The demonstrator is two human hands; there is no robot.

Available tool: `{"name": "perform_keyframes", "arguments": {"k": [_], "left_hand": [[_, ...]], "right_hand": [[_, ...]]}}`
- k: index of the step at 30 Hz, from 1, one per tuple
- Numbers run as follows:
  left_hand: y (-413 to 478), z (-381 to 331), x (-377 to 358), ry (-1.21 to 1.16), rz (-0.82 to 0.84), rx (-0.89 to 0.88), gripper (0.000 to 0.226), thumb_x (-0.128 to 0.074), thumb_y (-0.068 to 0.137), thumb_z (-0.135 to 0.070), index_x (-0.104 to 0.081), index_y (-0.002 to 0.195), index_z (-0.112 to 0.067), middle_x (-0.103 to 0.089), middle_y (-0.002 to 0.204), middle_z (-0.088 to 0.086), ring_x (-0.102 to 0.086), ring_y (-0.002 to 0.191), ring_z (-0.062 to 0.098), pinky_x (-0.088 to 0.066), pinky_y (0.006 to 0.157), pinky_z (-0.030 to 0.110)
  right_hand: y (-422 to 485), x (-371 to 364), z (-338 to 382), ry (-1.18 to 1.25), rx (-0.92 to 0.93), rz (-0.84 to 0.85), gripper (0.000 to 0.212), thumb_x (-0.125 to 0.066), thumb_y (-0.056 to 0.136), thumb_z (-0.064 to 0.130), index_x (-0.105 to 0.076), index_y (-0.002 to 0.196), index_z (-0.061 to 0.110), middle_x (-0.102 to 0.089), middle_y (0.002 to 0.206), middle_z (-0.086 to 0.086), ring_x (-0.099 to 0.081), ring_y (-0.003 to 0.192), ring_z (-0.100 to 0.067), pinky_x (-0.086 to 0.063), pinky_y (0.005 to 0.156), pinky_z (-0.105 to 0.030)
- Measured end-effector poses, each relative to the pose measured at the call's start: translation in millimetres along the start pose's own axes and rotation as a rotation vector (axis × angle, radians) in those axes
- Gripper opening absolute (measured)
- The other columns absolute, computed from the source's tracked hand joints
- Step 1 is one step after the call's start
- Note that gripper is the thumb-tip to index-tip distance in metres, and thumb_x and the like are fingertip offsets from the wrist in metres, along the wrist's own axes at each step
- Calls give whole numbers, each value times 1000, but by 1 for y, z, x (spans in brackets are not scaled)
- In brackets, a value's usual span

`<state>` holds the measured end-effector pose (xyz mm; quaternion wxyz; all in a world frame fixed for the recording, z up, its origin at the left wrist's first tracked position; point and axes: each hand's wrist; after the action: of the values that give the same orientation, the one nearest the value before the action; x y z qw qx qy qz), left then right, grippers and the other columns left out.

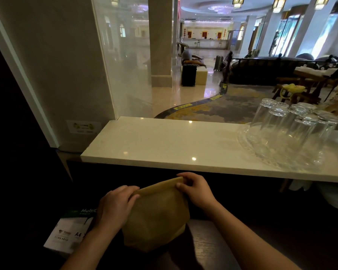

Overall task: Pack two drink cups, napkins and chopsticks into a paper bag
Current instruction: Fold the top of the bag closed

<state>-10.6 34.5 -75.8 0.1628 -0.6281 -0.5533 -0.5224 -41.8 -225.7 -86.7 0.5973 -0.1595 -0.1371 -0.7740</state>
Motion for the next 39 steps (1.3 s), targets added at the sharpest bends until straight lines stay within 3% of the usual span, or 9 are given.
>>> {"name": "perform_keyframes", "arguments": {"k": [6, 11, 13, 16, 20, 23, 27, 32, 39], "left_hand": [[5, -4, -7, 91, 21, -48, 23, -66, 88, -28, -68, 111, -28, -70, 93, -7, -66, 80, 16, -53, 65, 31], [5, -5, -8, 107, 42, -37, 7, -65, 88, -30, -67, 95, -29, -69, 82, -8, -65, 72, 16, -51, 58, 30], [4, -6, -9, 119, 47, -16, 4, -65, 89, -29, -66, 92, -29, -68, 81, -7, -64, 70, 15, -47, 56, 28], [5, -9, -9, 158, 93, 4, 9, -55, 95, -32, -62, 98, -28, -67, 89, -8, -63, 77, 15, -41, 59, 28], [11, -26, -8, 206, 141, 5, 17, -46, 98, -35, -55, 112, -30, -64, 104, -8, -62, 88, 13, -49, 70, 29], [17, -42, -14, 156, 168, -31, 27, -47, 96, -44, -55, 119, -33, -63, 107, -9, -61, 95, 14, -51, 77, 32], [28, -59, -25, 207, 216, -38, 25, -40, 99, -43, -61, 105, -30, -63, 100, -5, -60, 91, 17, -49, 75, 32], [32, -63, -26, 284, 231, -61, 21, -44, 99, -35, -62, 95, -25, -66, 98, -1, -62, 93, 23, -47, 74, 35], [16, -25, -9, 210, 177, -72, 24, -46, 99, -39, -67, 105, -30, -70, 98, -7, -64, 89, 14, -51, 76, 32]], "right_hand": [[2, -1, 6, -144, 43, -77, 2, -71, 85, 26, -70, 87, 27, -70, 80, 7, -64, 76, -6, -51, 64, -23], [2, -2, 6, -170, 46, -66, 6, -71, 85, 27, -69, 90, 26, -69, 82, 7, -64, 78, -7, -56, 70, -29], [1, -1, 7, -185, 74, -16, 17, -72, 84, 30, -68, 100, 29, -68, 91, 9, -64, 85, -6, -57, 75, -30], [0, -1, 12, -335, 185, 81, 29, -70, 85, 34, -66, 113, 33, -66, 104, 15, -60, 95, -4, -54, 82, -27], [1, -3, 17, -540, 299, 0, 16, -65, 88, 31, -72, 102, 29, -71, 99, 10, -61, 95, -9, -52, 84, -32], [1, -4, 17, -606, 334, -26, 16, -62, 90, 34, -71, 103, 30, -70, 99, 11, -58, 96, -10, -48, 80, -30], [0, -5, 20, -703, 421, -10, 18, -59, 90, 39, -68, 102, 30, -69, 97, 11, -58, 95, -11, -51, 76, -30], [0, -14, 24, -802, 698, 37, 18, -59, 89, 40, -74, 97, 34, -73, 91, 14, -59, 84, -14, -50, 62, -28], [2, -8, 27, -831, 651, 57, 19, -59, 90, 32, -75, 99, 31, -75, 97, 14, -62, 91, -15, -49, 64, -28]]}}
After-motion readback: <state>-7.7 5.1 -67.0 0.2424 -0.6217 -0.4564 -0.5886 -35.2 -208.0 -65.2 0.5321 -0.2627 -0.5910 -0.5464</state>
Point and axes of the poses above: each hand's wrist, its own y-axis towards the middle knuckle, its own x-axis out of the back of the hand, z = x × y
